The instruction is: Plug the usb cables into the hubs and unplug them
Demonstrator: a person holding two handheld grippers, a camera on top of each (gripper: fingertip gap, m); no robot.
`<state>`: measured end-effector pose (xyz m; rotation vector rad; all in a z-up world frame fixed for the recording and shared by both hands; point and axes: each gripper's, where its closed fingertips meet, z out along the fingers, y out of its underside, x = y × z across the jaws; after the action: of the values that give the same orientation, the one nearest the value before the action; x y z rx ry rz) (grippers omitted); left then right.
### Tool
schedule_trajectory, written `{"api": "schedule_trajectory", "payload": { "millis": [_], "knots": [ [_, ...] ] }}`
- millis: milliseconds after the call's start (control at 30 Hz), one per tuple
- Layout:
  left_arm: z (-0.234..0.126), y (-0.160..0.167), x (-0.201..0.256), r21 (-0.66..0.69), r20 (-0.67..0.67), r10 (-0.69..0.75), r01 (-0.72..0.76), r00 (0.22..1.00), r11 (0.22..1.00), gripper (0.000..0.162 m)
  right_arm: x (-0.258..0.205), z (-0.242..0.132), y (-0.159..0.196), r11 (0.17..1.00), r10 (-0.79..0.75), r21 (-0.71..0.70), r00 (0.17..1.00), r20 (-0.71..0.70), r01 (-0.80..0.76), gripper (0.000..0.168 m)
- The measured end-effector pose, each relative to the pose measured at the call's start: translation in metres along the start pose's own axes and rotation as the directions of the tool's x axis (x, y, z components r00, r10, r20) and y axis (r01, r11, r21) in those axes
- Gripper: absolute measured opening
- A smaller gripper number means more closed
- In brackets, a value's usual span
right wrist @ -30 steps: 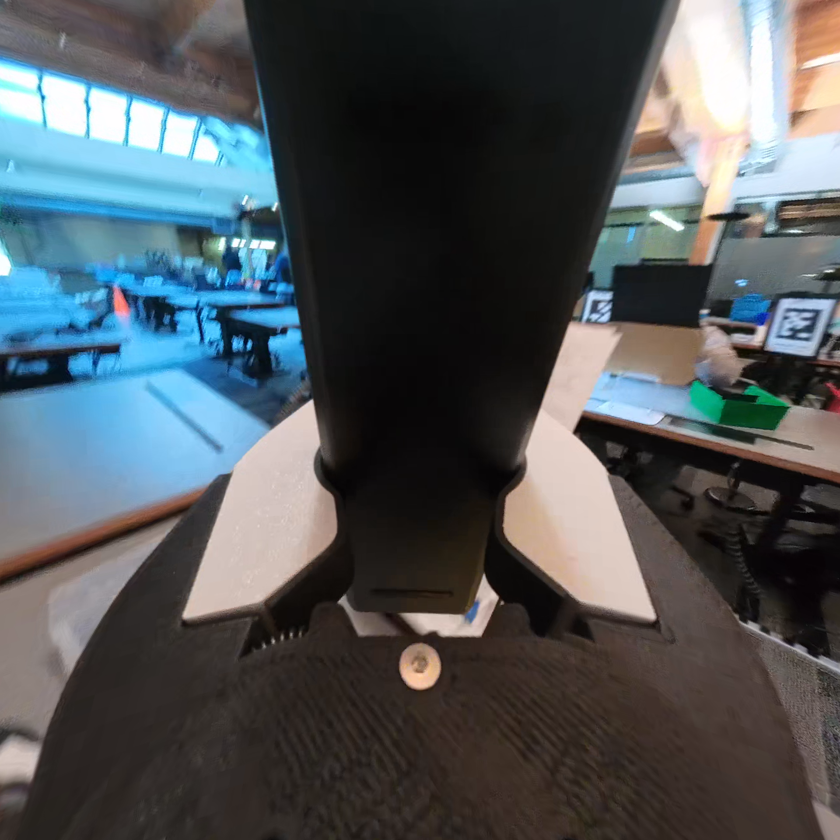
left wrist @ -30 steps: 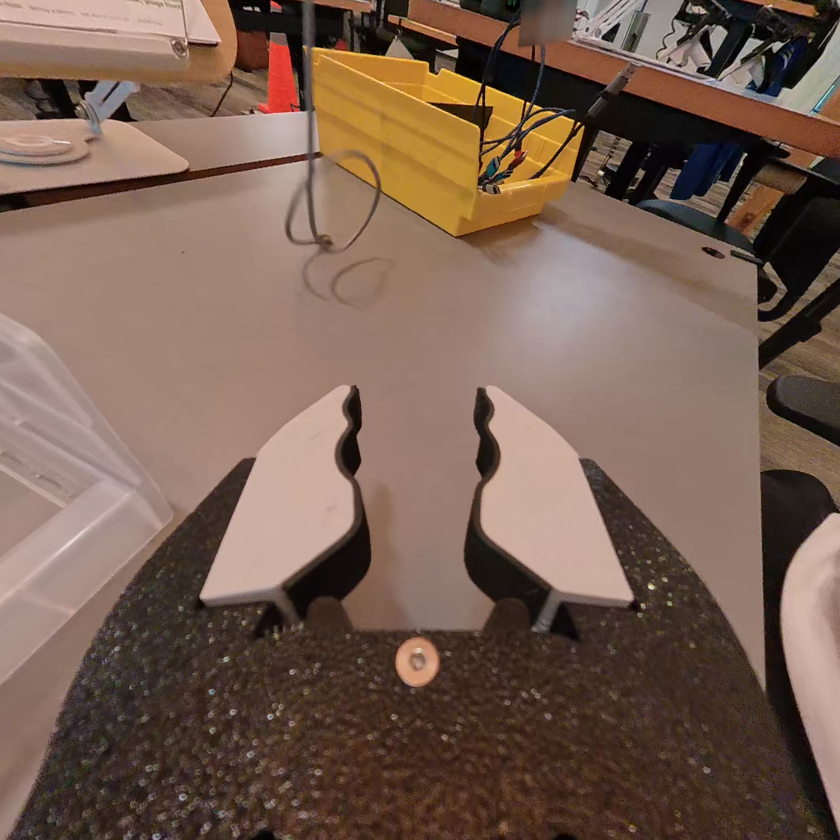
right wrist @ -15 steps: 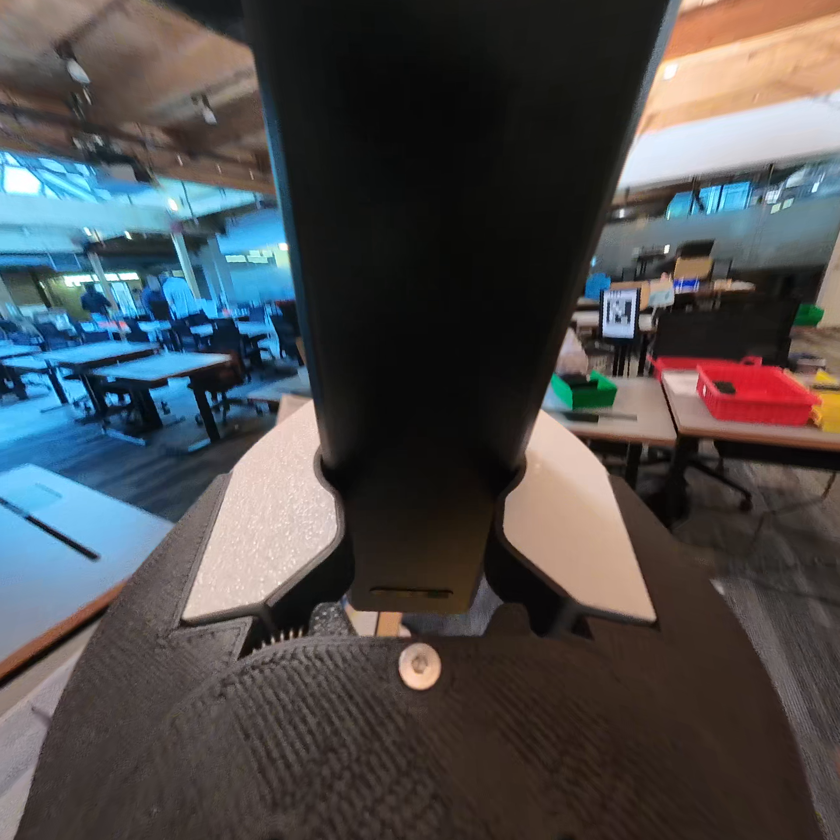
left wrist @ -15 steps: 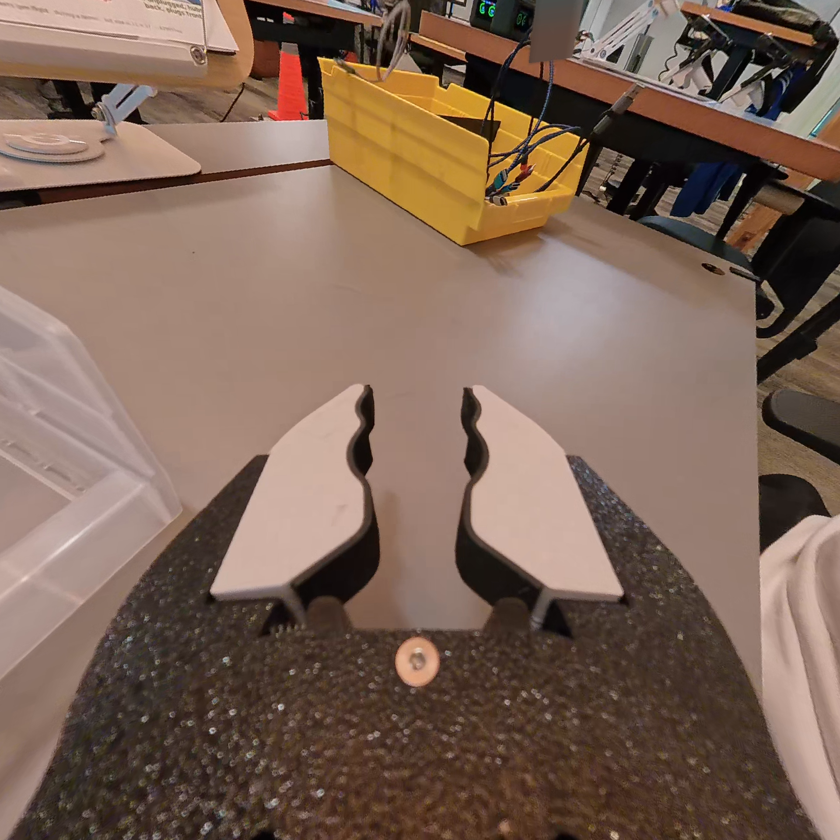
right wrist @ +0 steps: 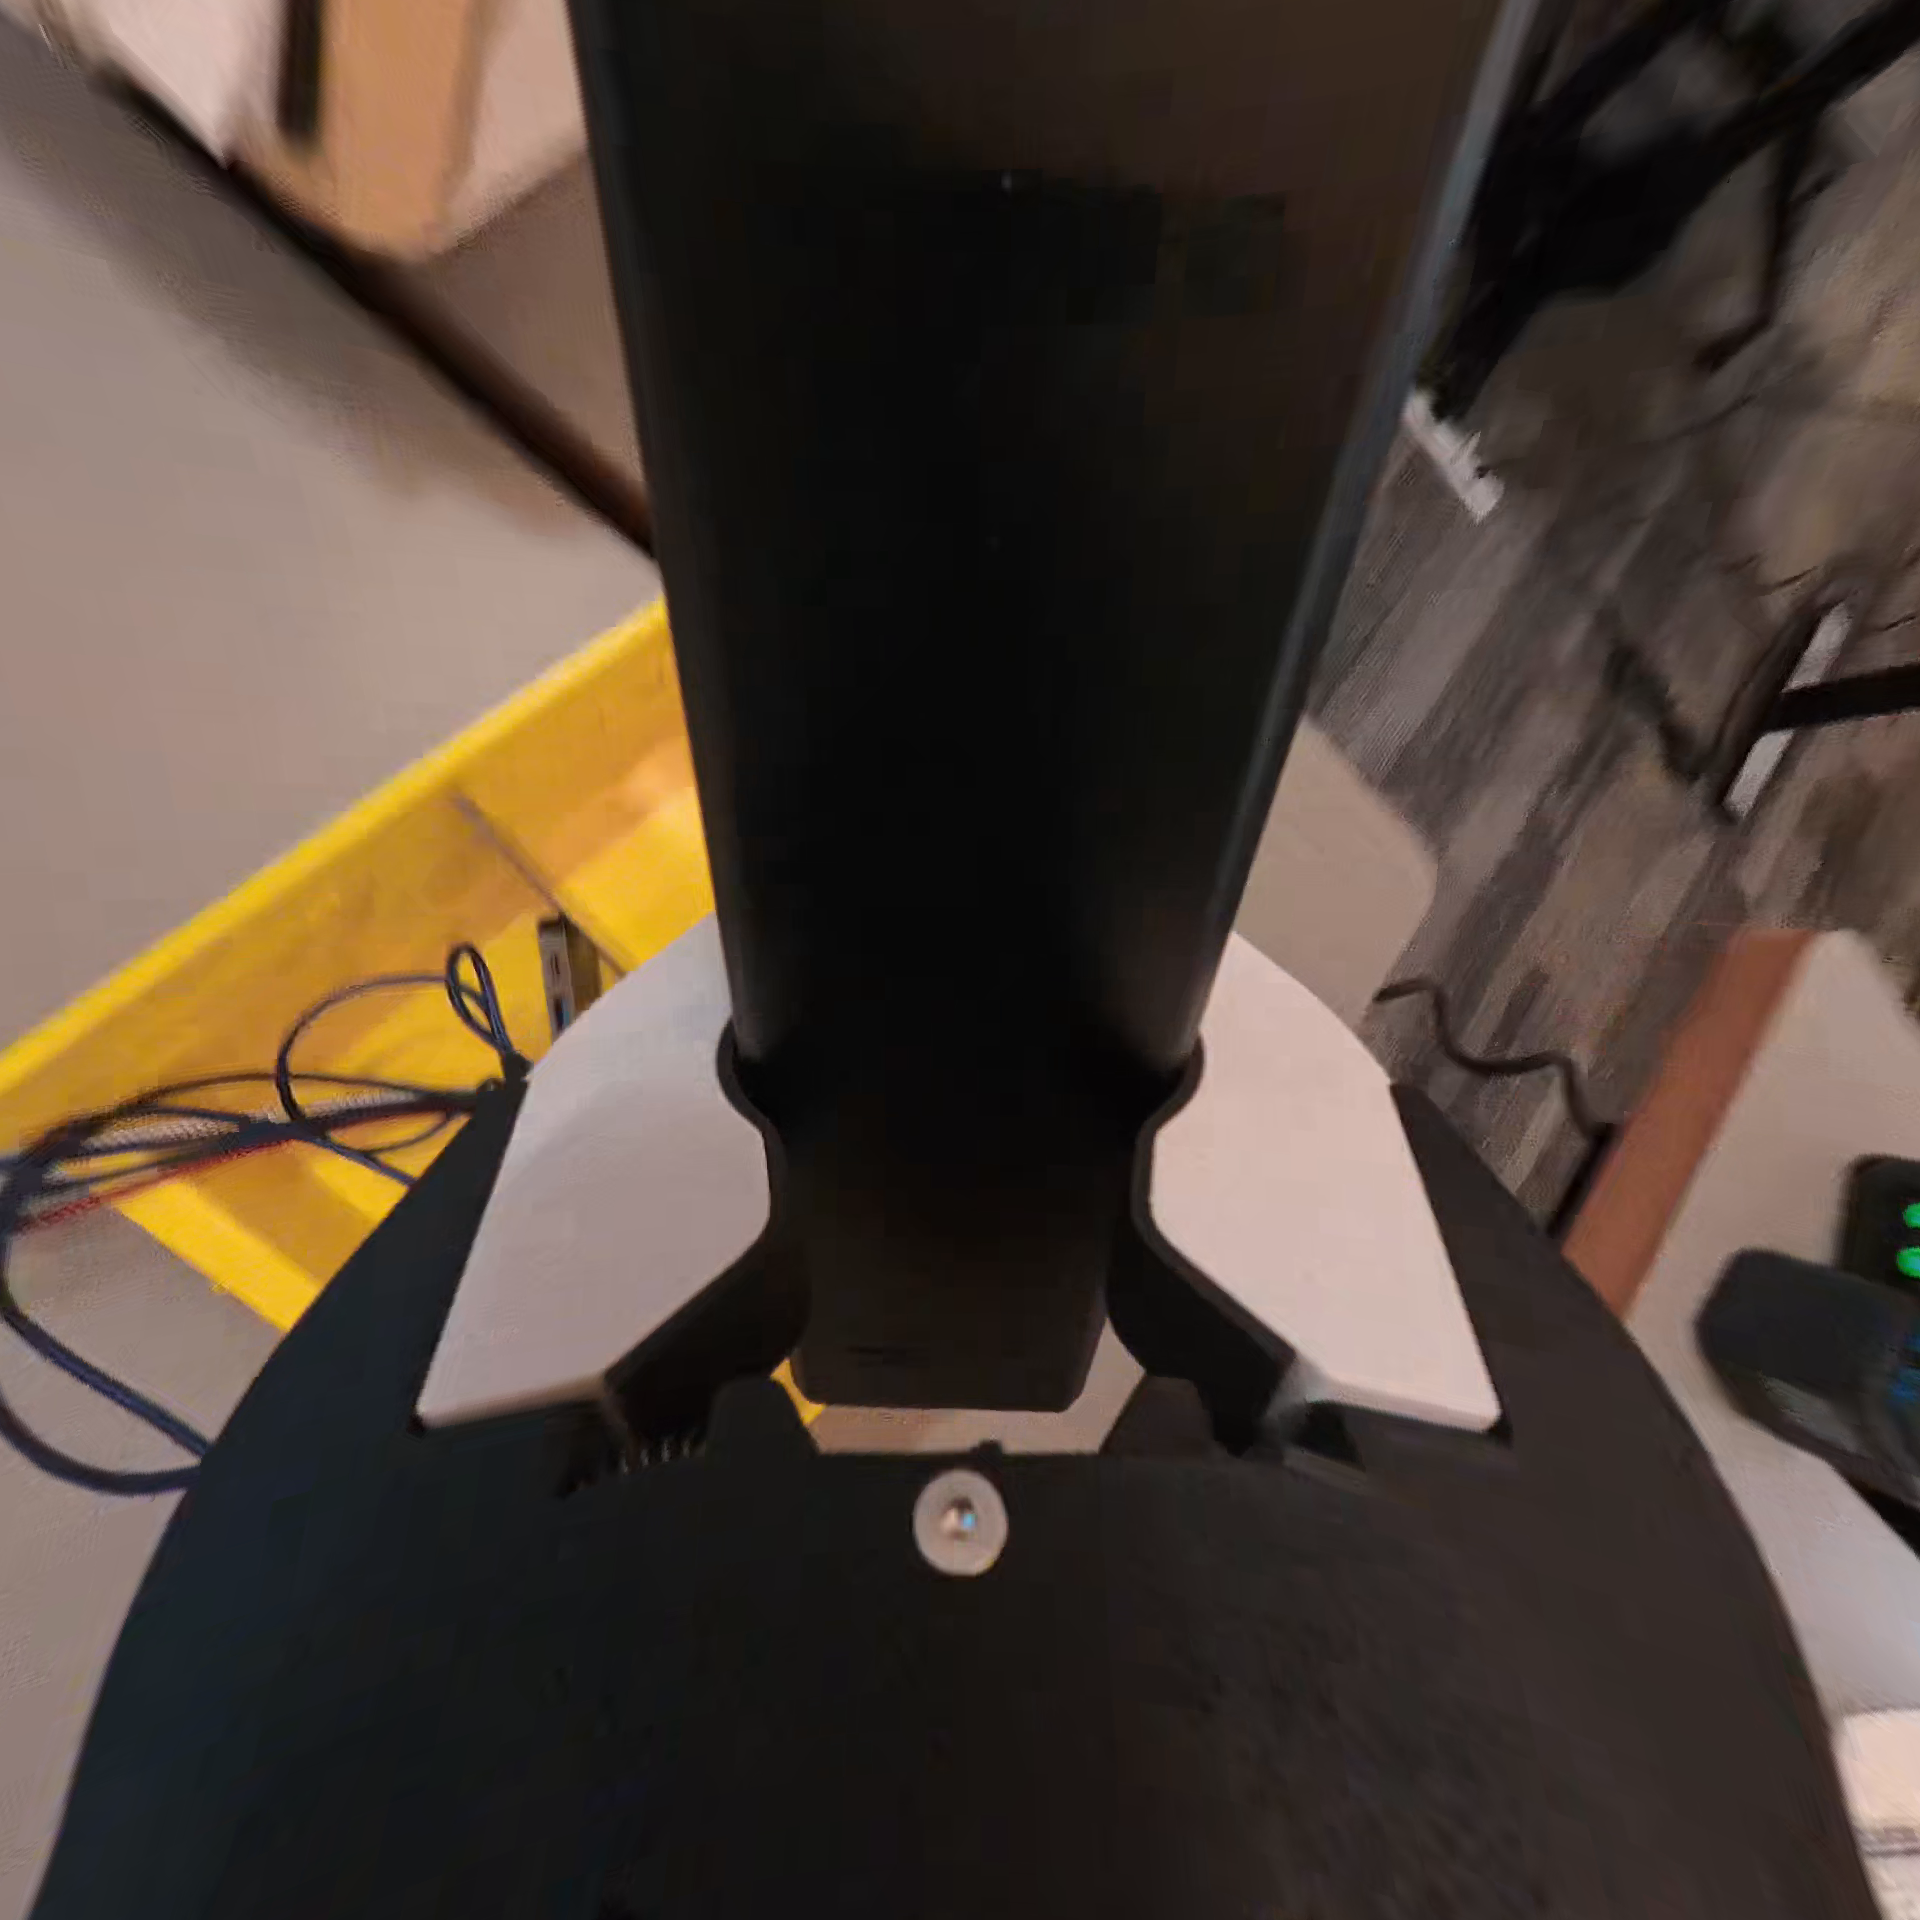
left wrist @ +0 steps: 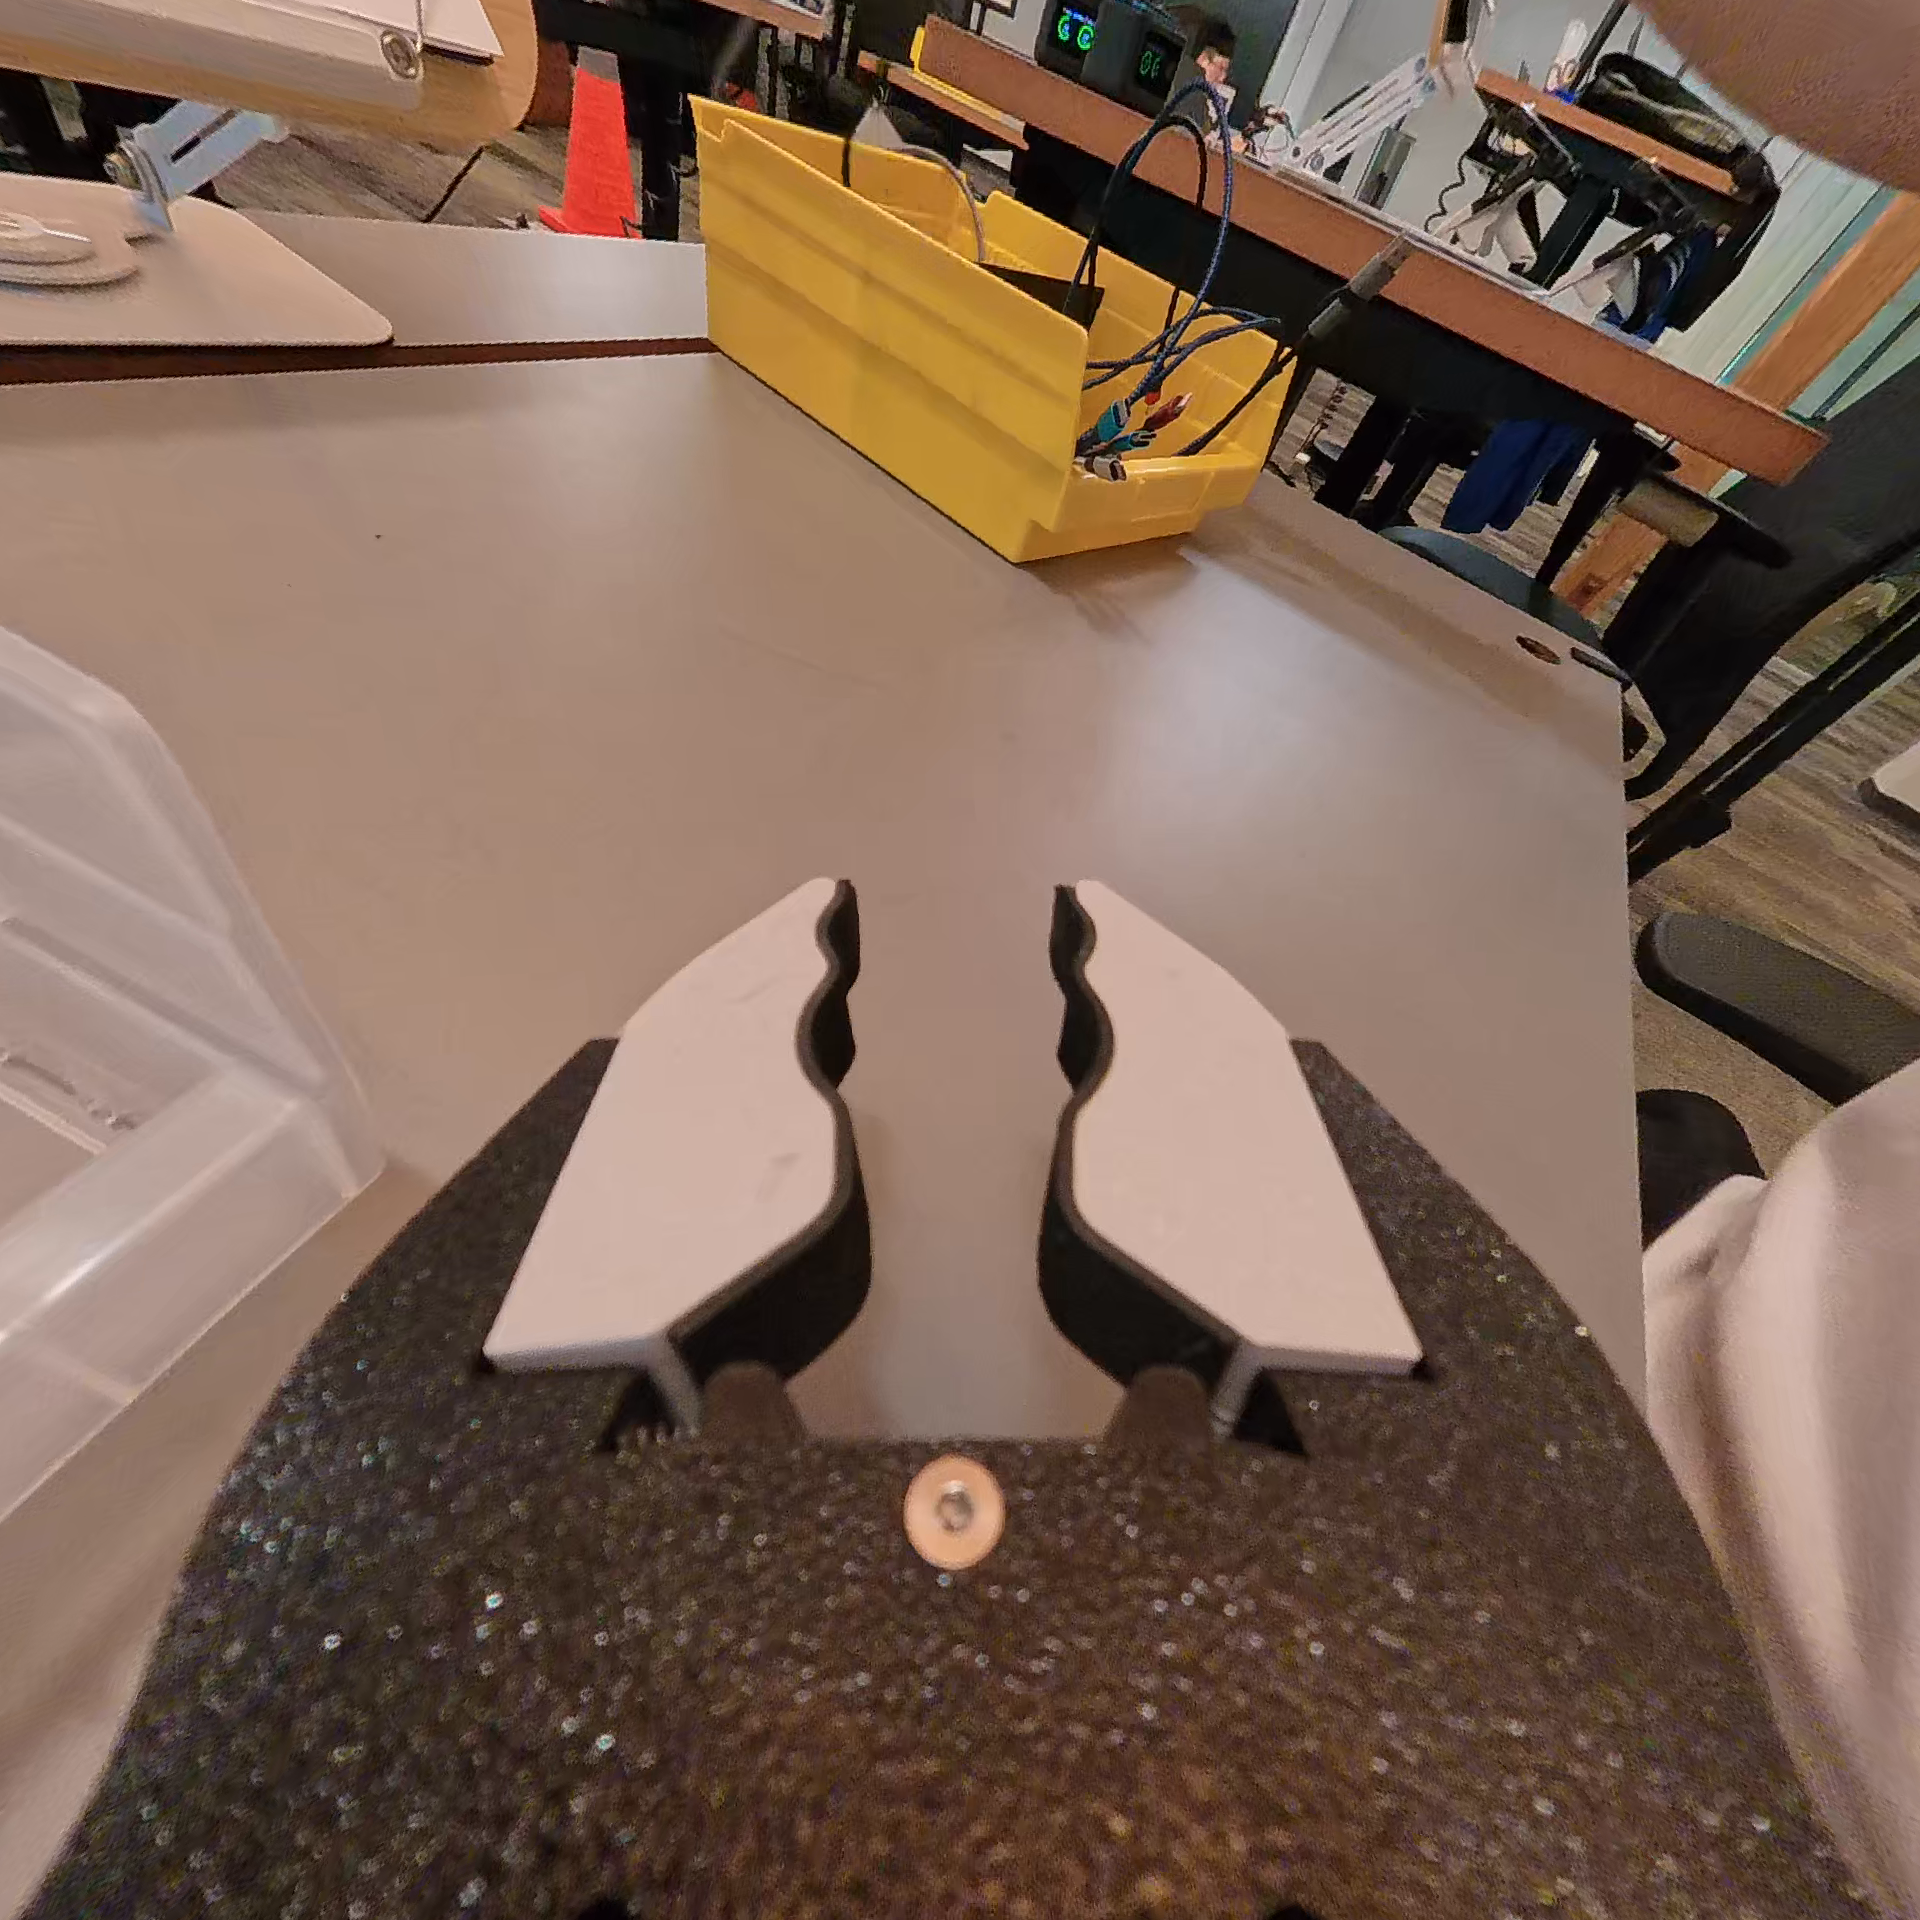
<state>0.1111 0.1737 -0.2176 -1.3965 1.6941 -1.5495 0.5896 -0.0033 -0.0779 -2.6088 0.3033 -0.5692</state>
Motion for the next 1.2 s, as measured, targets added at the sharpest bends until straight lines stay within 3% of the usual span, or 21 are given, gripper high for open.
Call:
{"api": "schedule_trajectory", "payload": {
  "millis": [200,333,467,600,733,933,1067,1200],
  "knots": [
    [0.004,0.005,0.004,-0.037,-0.001,0.045,-0.045,0.999,0.998,0.035,-0.019,0.067,0.042,0.984,-0.074,-0.165,0.996,-0.047,0.065,0.074],
    [0.008,0.010,0.006,-0.081,-0.007,0.059,-0.059,0.998,0.995,0.035,-0.020,0.086,0.053,0.931,-0.262,-0.284,0.961,-0.087,0.229,0.075],
    [0.008,0.010,0.006,-0.085,0.000,0.067,-0.067,0.998,0.994,0.035,-0.009,0.093,0.058,0.870,-0.443,-0.312,0.884,-0.149,0.383,0.073],
    [0.008,0.010,0.008,-0.082,-0.003,0.070,-0.070,0.998,0.994,0.035,-0.001,0.079,0.056,0.937,-0.311,-0.215,0.938,-0.154,0.276,0.089],
    [0.011,0.015,0.011,-0.117,-0.016,0.079,-0.080,0.997,0.990,0.035,0.009,0.051,0.046,0.990,-0.134,-0.059,0.976,-0.170,0.125,0.068],
    [0.019,0.025,0.016,-0.189,-0.013,0.141,-0.141,0.990,0.972,0.037,0.006,-0.012,0.052,0.998,-0.006,0.057,0.973,-0.230,0.020,0.066],
    [0.043,0.007,0.036,-0.127,-0.061,0.180,-0.187,0.982,0.974,0.041,-0.029,-0.072,0.064,0.947,0.193,0.299,0.954,-0.228,-0.120,0.061],
    [0.089,-0.043,0.049,-0.109,-0.046,0.270,-0.274,0.962,0.956,0.046,-0.083,-0.120,0.104,0.803,0.398,0.539,0.902,-0.169,-0.254,0.055]
  ]
}}
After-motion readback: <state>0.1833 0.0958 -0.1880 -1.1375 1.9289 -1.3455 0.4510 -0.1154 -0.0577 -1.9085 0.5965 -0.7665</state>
